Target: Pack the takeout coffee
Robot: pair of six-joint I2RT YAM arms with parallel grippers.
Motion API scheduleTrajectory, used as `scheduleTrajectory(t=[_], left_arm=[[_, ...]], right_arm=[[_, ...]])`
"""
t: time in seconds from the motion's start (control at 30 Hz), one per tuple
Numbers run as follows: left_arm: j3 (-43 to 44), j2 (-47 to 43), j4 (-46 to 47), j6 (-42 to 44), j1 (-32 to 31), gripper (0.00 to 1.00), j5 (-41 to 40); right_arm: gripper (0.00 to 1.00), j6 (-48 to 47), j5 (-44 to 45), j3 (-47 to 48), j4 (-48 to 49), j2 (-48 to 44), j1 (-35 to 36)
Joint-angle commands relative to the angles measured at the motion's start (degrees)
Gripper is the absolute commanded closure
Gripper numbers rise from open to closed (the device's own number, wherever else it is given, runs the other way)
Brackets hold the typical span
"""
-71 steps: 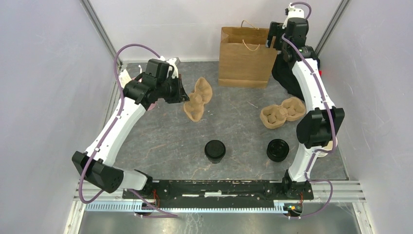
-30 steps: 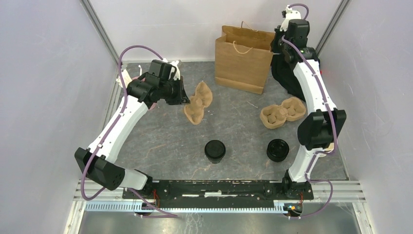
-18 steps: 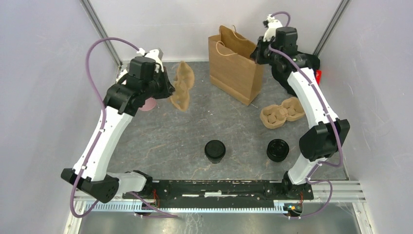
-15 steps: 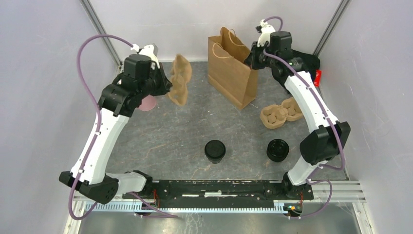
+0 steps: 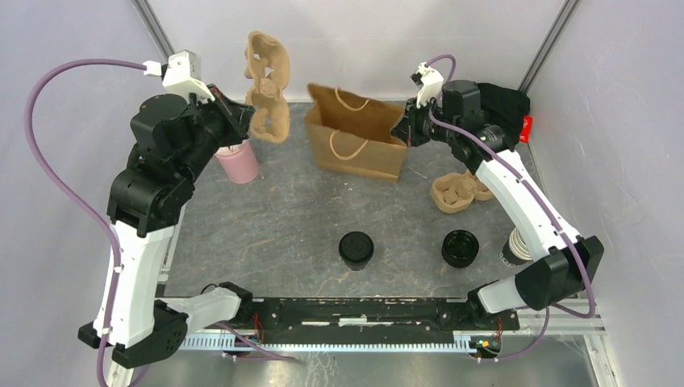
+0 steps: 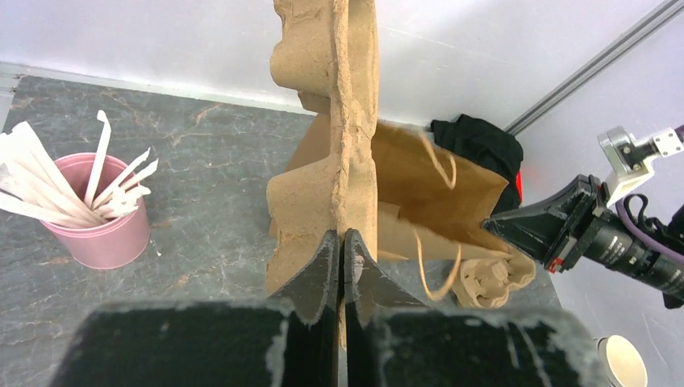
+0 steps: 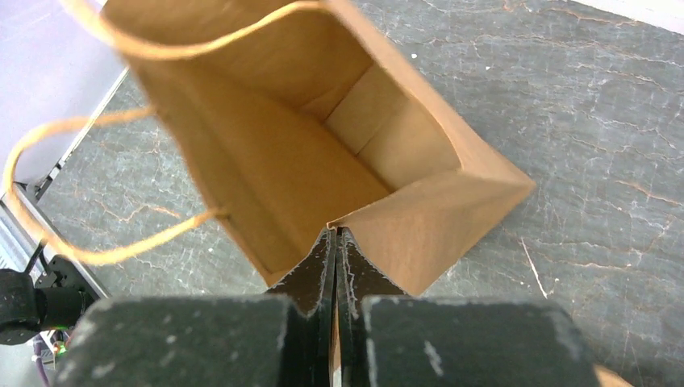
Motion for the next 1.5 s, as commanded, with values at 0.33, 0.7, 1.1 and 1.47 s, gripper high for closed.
scheduleTrajectory(t=[0.33,0.7,1.1,1.47], left_arm=[[4.7,1.8,6.5,3.1,0.2,0.98,10.6],[5.2,2.2,7.5,3.5,0.2,0.98,13.7],[4.3,3.9,11.9,1.6,0.1,0.98,26.0],[2.1,5.8,13.9,-2.6,0.1,0.98,41.5]], right_arm=[[1.00,-2.3,3.0,8.1,-4.6,3.5,-0.8],[1.00,4.9,-9.6,7.7,-11.6,3.5,-10.1],[0.99,-5.3,-7.5,13.9,-20.1,5.2,-13.2],[0.54,-5.3,-7.9,27.6,-26.9,8.0,-13.2]])
